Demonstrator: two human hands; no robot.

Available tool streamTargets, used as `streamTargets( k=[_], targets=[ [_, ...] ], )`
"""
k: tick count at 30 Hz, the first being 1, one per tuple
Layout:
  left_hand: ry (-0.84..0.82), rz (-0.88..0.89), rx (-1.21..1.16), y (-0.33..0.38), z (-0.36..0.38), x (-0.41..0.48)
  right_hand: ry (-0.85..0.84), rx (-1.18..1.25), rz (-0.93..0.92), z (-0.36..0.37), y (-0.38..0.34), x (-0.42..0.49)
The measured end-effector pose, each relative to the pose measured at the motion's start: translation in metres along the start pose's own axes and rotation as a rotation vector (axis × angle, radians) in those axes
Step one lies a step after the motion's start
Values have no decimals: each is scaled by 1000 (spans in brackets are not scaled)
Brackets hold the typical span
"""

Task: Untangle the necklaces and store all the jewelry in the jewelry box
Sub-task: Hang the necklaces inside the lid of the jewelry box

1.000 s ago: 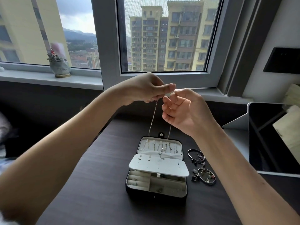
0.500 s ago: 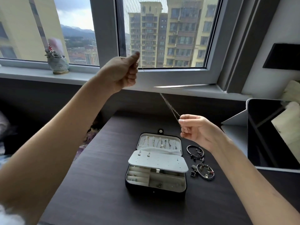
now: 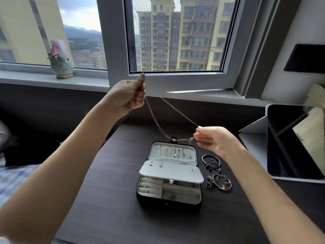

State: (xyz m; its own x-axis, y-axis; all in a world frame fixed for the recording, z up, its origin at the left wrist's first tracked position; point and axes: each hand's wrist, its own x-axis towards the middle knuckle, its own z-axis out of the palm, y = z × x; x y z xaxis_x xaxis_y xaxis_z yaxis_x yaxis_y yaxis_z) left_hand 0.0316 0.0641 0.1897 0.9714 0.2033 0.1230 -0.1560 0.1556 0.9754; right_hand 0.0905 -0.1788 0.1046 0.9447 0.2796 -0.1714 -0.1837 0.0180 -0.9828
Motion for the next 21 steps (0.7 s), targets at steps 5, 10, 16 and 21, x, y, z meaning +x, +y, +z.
streamTargets(
  k=[5,10,16,21],
  targets=[
    [28,-63,-46,-18,-10,0,-226,781,200,-5,3,0],
    [98,-125,-116,-31,-24,4,-329,854,90,-8,5,5],
    [190,-236,27,-72,-29,6,-444,748,-169,-4,-18,0],
    [144,-386,197,-111,-18,2,-448,334,-252,27,-49,-10]
  ],
)
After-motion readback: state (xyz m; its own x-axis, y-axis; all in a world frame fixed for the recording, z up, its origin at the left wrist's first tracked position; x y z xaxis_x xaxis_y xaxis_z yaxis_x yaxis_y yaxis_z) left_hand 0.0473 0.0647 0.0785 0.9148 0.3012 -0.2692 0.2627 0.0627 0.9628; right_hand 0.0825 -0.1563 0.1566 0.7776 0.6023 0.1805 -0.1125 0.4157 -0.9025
